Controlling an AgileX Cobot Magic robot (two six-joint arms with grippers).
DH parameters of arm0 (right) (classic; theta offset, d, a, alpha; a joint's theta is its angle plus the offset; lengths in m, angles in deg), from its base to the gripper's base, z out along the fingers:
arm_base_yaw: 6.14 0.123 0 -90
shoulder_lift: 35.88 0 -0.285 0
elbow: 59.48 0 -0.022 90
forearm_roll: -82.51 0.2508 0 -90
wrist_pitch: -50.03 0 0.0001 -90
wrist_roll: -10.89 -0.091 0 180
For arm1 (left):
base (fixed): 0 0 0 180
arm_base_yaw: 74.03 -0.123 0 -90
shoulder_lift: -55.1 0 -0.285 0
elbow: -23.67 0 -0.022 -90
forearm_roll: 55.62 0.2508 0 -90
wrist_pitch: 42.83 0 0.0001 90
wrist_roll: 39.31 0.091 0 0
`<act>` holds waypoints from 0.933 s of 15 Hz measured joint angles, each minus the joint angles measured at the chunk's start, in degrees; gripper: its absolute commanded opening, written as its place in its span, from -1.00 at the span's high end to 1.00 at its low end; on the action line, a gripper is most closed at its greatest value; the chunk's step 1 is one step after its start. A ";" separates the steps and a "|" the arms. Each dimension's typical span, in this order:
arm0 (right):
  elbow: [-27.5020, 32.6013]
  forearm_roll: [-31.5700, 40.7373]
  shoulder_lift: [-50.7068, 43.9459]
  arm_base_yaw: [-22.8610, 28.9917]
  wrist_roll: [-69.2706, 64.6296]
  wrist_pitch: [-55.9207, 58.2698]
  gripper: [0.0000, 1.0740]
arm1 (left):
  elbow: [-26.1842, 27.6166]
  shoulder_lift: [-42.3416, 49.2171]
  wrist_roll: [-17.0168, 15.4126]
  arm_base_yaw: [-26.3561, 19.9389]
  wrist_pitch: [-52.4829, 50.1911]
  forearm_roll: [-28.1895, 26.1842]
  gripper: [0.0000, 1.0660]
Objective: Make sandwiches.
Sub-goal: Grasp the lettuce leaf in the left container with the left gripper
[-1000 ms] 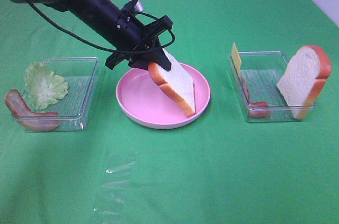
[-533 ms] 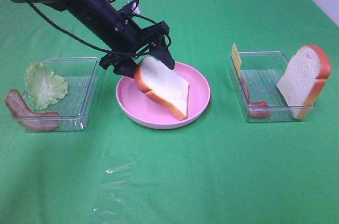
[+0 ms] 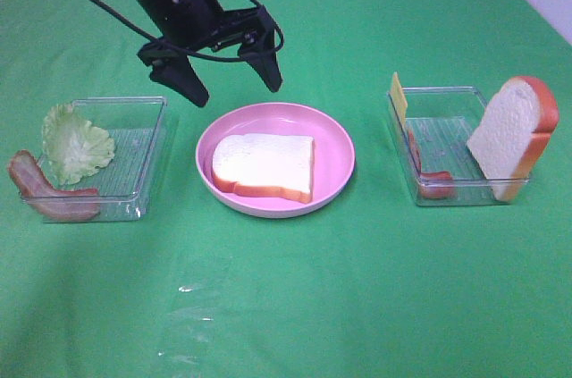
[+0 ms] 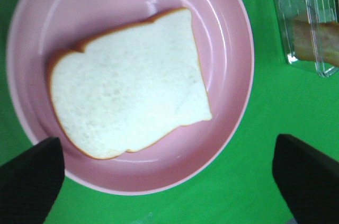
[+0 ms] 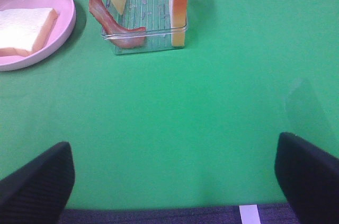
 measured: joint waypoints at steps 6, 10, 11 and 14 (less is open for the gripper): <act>0.00 0.00 0.00 0.00 0.00 0.00 -0.82 | -0.34 8.94 -3.90 -1.03 0.34 21.94 -0.89; 0.00 0.00 0.00 0.00 0.00 0.00 -0.82 | -8.19 16.62 -4.93 -9.57 0.57 28.36 -0.89; 0.00 0.00 0.00 0.00 0.00 0.00 -0.82 | -8.88 16.67 -4.93 -11.80 0.69 28.65 -0.89; 0.00 0.00 0.00 0.00 0.00 0.00 -0.82 | -9.28 16.67 -6.13 -15.41 0.69 27.04 -0.89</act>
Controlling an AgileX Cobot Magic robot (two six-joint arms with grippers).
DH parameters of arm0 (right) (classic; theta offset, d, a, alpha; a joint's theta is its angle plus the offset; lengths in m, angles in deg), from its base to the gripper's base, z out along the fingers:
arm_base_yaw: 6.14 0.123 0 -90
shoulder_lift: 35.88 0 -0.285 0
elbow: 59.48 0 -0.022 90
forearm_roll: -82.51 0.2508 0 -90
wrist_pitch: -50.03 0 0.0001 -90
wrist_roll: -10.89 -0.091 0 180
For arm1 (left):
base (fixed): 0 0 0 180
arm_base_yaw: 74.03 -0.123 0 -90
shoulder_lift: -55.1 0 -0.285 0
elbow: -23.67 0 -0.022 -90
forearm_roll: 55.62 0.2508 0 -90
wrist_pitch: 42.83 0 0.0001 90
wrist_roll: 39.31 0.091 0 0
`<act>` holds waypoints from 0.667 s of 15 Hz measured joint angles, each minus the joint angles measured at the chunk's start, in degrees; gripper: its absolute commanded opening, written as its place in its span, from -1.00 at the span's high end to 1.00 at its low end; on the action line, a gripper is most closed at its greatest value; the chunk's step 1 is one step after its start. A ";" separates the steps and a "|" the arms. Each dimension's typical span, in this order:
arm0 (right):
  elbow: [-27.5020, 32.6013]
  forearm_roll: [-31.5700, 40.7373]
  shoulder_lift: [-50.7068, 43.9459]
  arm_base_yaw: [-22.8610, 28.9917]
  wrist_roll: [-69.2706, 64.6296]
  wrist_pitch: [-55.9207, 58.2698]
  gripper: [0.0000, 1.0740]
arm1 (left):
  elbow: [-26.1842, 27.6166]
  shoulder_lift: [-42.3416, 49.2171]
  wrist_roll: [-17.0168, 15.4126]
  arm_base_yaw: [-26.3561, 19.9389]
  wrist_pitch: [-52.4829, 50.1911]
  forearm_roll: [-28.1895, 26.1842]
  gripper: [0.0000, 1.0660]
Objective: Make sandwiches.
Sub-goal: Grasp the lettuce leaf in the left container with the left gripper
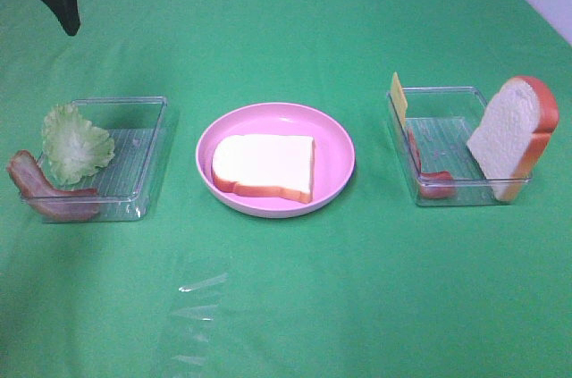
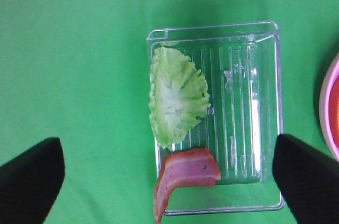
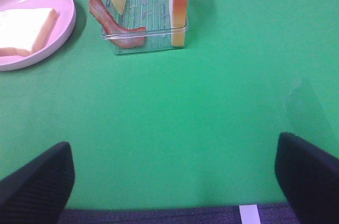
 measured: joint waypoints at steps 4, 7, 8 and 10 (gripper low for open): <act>0.00 0.00 0.00 0.00 0.00 0.00 -0.82 | 0.00 -1.78 2.92 -3.95 0.00 1.03 -0.88; 0.00 0.00 0.00 0.00 0.00 0.00 -0.82 | 0.00 -5.04 2.98 -3.78 0.11 0.00 -0.86; 0.00 0.00 0.00 0.00 0.00 0.00 -0.82 | 0.00 -8.19 2.98 -2.86 0.11 0.00 -0.83; 0.00 0.00 0.00 0.00 0.00 0.00 -0.82 | 0.00 -10.71 2.35 -1.09 0.11 0.00 -0.83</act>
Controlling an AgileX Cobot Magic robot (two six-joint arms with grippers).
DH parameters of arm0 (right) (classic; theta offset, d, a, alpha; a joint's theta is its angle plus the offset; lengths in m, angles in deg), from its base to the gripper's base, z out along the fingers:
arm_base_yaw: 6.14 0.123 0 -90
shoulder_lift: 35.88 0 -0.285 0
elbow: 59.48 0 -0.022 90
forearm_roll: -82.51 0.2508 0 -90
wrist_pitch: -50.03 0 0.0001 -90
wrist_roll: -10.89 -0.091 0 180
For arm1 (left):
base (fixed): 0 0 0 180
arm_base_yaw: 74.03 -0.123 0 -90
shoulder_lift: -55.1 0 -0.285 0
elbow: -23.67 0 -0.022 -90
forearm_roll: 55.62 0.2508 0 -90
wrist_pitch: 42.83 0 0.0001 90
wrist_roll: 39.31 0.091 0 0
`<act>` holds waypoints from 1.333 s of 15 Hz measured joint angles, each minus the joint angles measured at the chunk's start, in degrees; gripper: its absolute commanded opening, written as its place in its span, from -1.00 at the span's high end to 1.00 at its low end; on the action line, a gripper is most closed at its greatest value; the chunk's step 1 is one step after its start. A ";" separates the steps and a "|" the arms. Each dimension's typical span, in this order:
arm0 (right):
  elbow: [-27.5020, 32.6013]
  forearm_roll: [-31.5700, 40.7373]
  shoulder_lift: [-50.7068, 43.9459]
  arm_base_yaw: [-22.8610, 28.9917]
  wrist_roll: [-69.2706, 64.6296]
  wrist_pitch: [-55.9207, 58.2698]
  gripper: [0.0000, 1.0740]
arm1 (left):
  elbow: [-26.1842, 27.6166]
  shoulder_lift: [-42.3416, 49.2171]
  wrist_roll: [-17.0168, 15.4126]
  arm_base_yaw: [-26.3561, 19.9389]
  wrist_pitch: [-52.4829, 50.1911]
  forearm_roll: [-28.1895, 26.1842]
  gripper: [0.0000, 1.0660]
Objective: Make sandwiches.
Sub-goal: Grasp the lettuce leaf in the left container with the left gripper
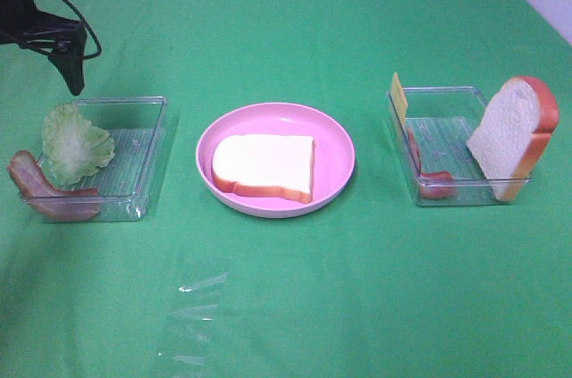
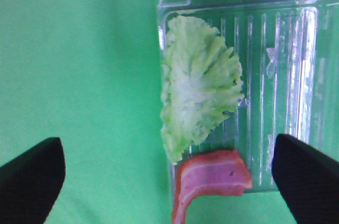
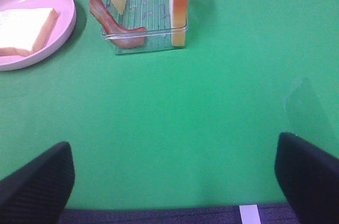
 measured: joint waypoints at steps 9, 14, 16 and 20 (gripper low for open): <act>0.00 0.00 0.00 0.00 0.00 0.00 -0.82 | 0.00 -6.19 -1.60 1.03 0.00 0.00 -0.66; 0.00 0.00 0.00 0.00 0.00 0.00 -0.82 | 0.00 -6.65 -1.60 1.03 0.00 0.00 -0.16; 0.00 0.00 0.00 0.00 0.00 0.00 -0.82 | 0.00 -6.65 -1.60 1.03 0.00 0.00 -0.02; 0.00 0.00 0.00 0.00 0.00 0.00 -0.82 | 0.00 -6.65 -1.60 1.03 0.00 0.00 -0.02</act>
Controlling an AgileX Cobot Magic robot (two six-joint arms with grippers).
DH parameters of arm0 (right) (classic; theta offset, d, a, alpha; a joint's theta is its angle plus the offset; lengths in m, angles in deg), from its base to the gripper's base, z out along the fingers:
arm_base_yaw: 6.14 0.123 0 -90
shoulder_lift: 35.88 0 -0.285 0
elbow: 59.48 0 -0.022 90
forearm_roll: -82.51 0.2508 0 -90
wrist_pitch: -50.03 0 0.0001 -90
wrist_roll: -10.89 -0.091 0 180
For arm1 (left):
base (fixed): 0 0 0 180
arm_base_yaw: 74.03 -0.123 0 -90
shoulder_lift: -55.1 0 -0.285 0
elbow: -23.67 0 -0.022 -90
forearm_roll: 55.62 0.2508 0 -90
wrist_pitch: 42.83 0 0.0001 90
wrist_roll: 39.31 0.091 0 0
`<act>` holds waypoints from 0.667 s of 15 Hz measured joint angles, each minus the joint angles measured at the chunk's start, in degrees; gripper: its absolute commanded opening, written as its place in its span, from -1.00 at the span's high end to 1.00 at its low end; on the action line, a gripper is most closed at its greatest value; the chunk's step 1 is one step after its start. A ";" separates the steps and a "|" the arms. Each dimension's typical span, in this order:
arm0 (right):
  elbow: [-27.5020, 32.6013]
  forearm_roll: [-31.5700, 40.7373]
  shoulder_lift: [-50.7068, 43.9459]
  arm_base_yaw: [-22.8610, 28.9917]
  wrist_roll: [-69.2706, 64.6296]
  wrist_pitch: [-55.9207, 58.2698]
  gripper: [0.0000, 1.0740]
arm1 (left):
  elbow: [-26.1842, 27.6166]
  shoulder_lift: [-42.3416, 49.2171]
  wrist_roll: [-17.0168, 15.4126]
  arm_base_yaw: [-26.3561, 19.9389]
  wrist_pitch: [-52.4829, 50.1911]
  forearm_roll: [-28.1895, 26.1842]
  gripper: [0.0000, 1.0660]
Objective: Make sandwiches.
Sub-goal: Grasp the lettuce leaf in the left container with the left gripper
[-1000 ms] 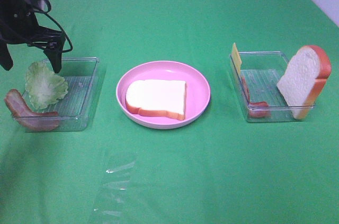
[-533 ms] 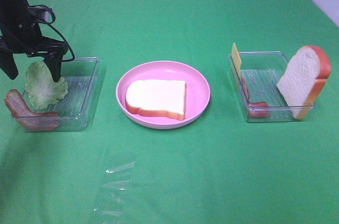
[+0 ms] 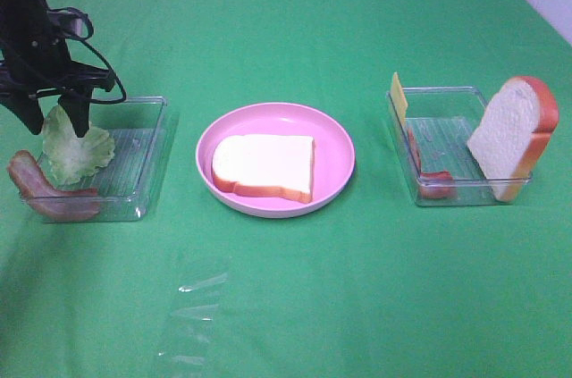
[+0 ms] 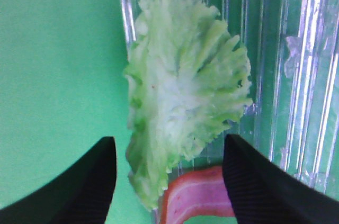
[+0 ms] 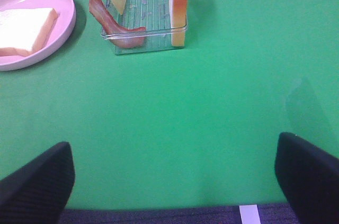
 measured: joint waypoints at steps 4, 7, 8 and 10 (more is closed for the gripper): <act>0.00 0.00 0.00 0.00 0.00 0.00 -0.82 | 0.00 0.00 0.00 0.00 0.00 0.00 -0.02; 0.00 0.00 0.00 0.00 0.00 0.00 -0.82 | 0.00 0.00 0.00 0.00 0.00 0.00 0.08; 0.00 0.00 0.00 0.00 0.00 0.00 -0.82 | 0.00 0.00 0.00 0.00 0.00 0.00 0.15; 0.00 0.00 0.00 0.00 0.00 0.00 -0.82 | 0.00 0.00 0.00 0.00 0.00 0.00 0.30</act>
